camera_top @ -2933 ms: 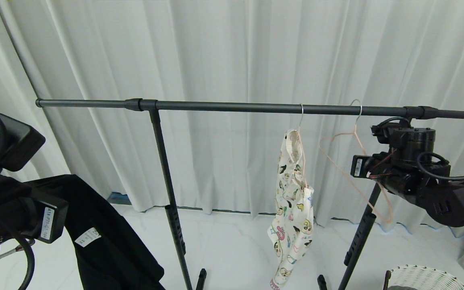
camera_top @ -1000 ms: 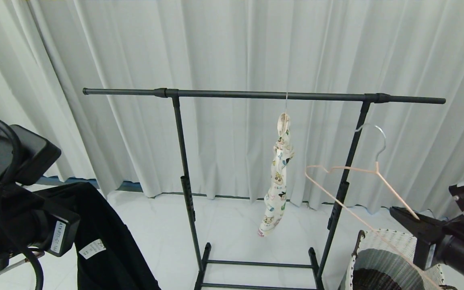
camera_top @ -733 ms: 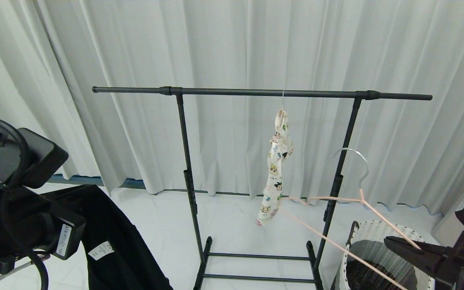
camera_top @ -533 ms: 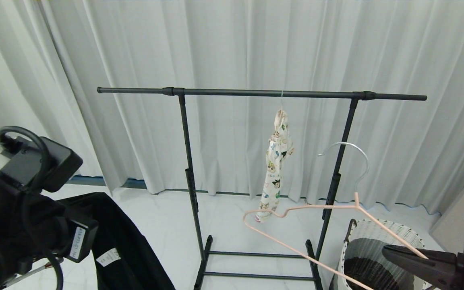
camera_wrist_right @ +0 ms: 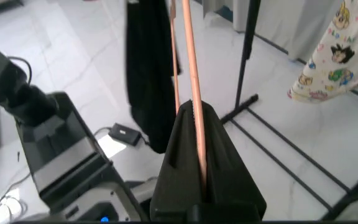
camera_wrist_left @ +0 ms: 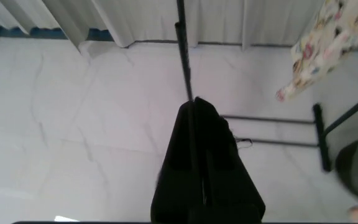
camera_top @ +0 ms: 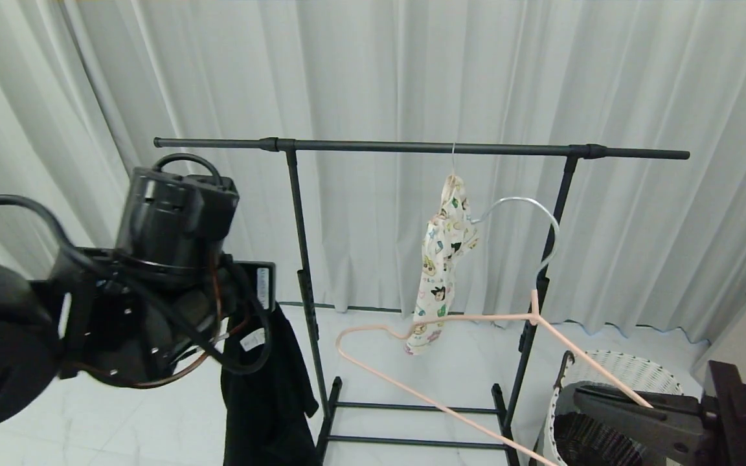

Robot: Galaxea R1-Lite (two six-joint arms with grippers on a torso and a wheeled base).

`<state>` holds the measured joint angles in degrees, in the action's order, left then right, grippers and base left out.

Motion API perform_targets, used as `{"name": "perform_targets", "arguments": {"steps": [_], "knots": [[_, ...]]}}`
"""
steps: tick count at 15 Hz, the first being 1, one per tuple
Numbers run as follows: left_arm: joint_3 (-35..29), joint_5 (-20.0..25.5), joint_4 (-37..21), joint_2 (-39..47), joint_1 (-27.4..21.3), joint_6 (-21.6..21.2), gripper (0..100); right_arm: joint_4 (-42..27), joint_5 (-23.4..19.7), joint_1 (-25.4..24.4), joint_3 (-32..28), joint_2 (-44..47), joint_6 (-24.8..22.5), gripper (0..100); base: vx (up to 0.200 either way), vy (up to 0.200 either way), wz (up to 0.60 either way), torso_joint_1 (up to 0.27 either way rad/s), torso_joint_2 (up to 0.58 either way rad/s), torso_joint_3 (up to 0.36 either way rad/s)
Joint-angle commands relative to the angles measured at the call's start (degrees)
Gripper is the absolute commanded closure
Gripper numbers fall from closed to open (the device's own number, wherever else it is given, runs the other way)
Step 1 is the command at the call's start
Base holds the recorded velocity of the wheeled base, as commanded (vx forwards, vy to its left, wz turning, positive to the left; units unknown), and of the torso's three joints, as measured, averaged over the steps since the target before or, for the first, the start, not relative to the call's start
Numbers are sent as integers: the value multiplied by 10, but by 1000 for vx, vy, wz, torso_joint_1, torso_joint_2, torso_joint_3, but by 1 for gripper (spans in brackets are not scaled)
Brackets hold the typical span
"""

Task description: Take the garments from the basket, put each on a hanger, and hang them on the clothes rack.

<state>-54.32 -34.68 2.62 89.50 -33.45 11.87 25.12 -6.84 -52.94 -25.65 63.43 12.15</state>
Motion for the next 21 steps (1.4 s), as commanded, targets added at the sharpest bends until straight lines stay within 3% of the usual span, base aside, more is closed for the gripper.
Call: {"name": "perform_targets", "arguments": {"steps": [1,3,10,14,21], "knots": [[-45,-6,-1,74,-14,9,100,71,1,-2,-1,82,10,100,0,0,0,0,0,0],[-53,-6,-1,79,-14,9,100,111,1,-3,-4,114,11,100,0,0,0,0,0,0],[-59,-7,-1,78,-7,11,100,115,-3,-14,-22,133,27,100,0,0,0,0,0,0],[-59,-7,-1,66,-13,10,100,178,-1,-9,-49,188,53,100,0,0,0,0,0,0],[-60,-7,-1,57,-13,11,100,179,-1,-24,-78,207,55,100,0,0,0,0,0,0]]}}
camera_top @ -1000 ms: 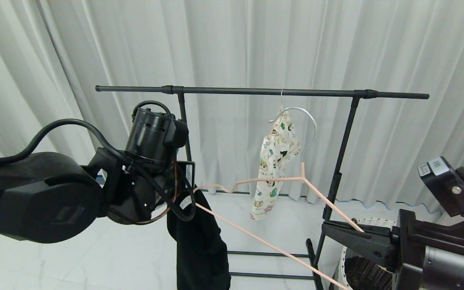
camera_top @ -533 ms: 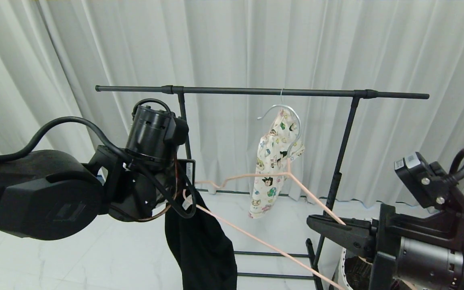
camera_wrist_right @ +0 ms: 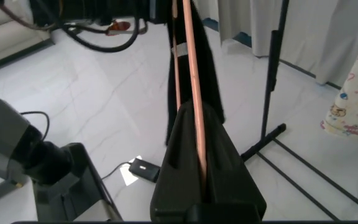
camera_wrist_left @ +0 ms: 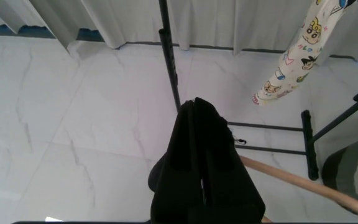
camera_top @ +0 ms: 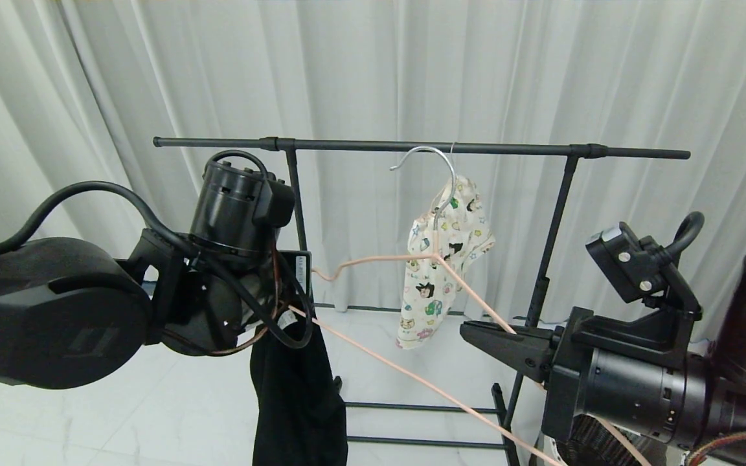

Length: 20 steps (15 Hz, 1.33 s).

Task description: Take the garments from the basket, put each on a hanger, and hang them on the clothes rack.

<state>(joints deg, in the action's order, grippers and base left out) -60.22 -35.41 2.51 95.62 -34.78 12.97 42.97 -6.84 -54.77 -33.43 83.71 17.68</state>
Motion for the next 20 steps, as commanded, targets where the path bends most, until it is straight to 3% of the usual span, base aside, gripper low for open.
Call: {"name": "perform_targets", "arguments": {"steps": [1,4,8,15,20], "knots": [[-5,0,0,-4,2,0,100,0,0,-21,1,0,3,100,0,0,0,0,0,0],[-8,0,0,-5,3,1,100,0,2,-28,-2,6,3,100,0,0,0,0,0,0],[-7,-1,0,-5,3,3,100,10,48,-25,-9,13,4,100,0,0,0,0,0,0],[-8,-3,0,-24,-22,5,100,29,53,-26,-18,38,3,100,0,0,0,0,0,0],[-6,-2,-3,-51,-52,36,100,48,53,-30,-59,83,3,100,0,0,0,0,0,0]]}}
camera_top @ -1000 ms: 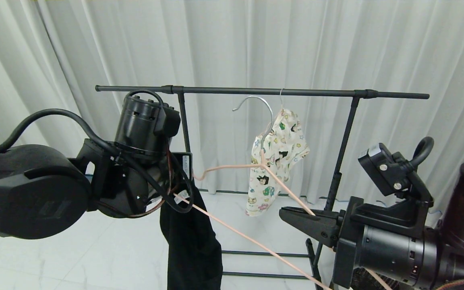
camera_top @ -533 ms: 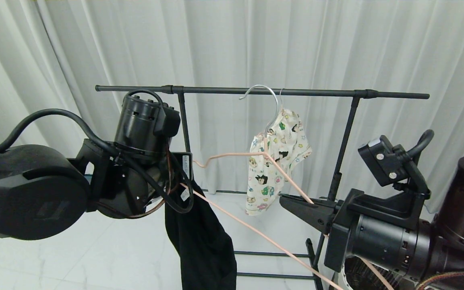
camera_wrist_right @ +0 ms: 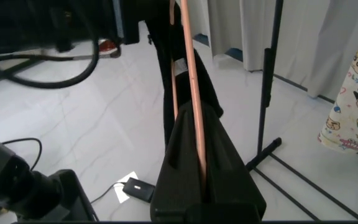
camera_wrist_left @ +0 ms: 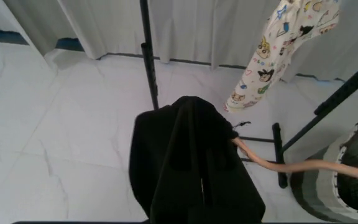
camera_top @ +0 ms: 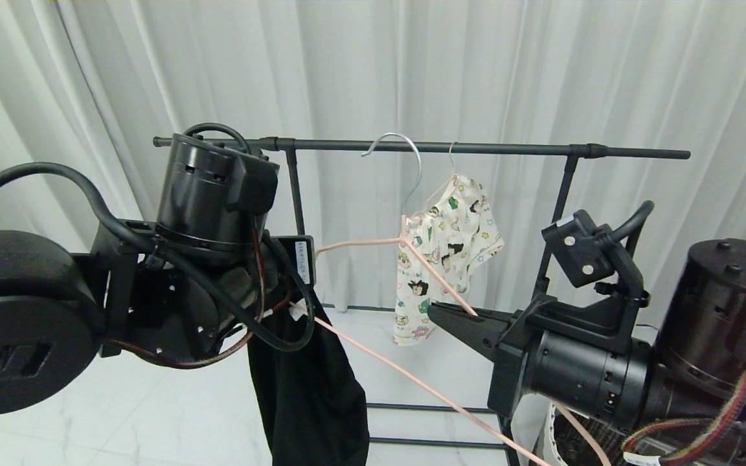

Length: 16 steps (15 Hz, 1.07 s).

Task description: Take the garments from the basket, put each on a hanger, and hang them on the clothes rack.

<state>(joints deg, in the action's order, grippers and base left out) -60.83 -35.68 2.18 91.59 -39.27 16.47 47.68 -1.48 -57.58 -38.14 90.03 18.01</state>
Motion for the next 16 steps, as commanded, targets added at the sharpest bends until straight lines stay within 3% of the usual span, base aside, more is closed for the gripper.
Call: {"name": "perform_targets", "arguments": {"steps": [1,10,16], "knots": [[-2,1,0,-11,-16,1,100,1,0,-2,-19,28,0,100,0,0,0,0,0,0],[-45,8,-1,-17,-97,31,100,2,0,-10,-53,69,6,100,0,0,0,0,0,0],[-42,75,-28,-52,-133,28,100,16,15,-10,-57,82,6,100,0,0,0,0,0,0]]}}
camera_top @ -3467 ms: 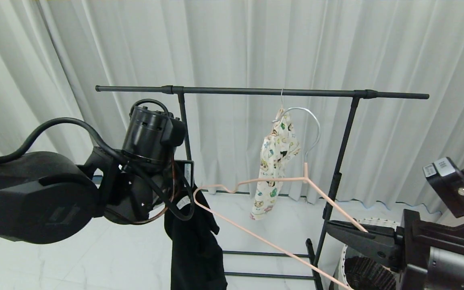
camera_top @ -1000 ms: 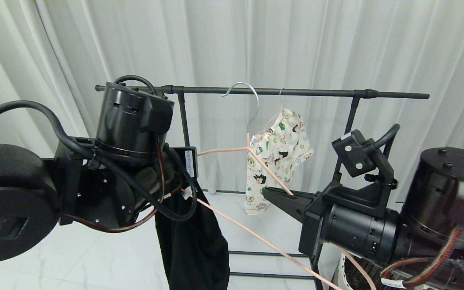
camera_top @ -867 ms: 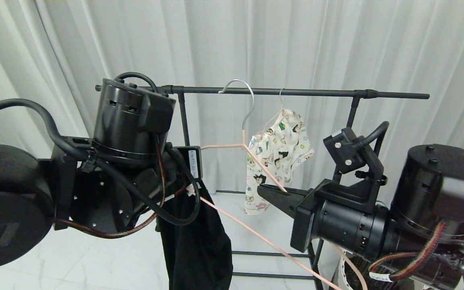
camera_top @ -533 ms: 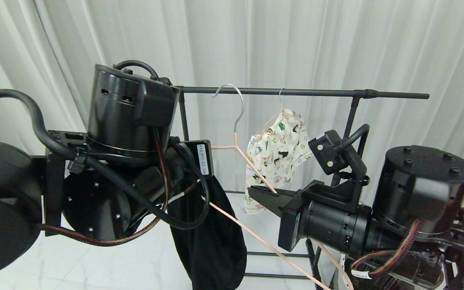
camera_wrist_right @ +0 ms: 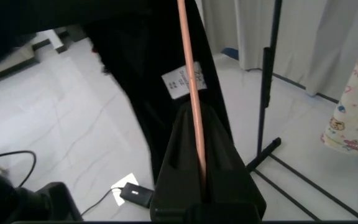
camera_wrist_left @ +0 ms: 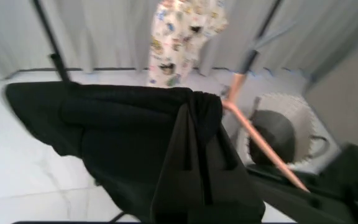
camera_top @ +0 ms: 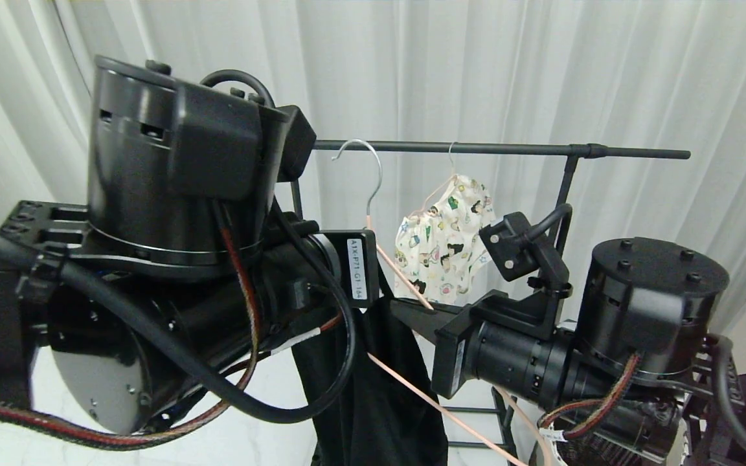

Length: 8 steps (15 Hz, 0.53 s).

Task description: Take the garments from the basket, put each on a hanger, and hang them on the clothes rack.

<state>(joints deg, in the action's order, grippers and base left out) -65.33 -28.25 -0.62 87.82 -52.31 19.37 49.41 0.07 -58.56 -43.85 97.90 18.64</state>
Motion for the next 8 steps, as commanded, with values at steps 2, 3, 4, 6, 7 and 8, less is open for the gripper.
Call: {"name": "perform_targets", "arguments": {"steps": [2,3,4,6,7,8], "knots": [[8,15,-11,-26,9,-8,100,5,23,1,1,6,-1,100,0,0,0,0,0,0],[10,15,-11,-28,15,-16,100,10,30,1,1,6,-4,100,0,0,0,0,0,0],[13,15,-11,-29,19,-24,100,14,35,1,1,6,-11,100,0,0,0,0,0,0],[19,15,-11,-29,19,-43,100,23,49,1,2,6,-41,100,0,0,0,0,0,0],[23,15,-11,-29,19,-55,100,33,63,1,3,6,-64,100,0,0,0,0,0,0],[29,15,-11,-31,19,-78,0,42,70,1,3,5,-73,100,0,0,0,0,0,0]]}}
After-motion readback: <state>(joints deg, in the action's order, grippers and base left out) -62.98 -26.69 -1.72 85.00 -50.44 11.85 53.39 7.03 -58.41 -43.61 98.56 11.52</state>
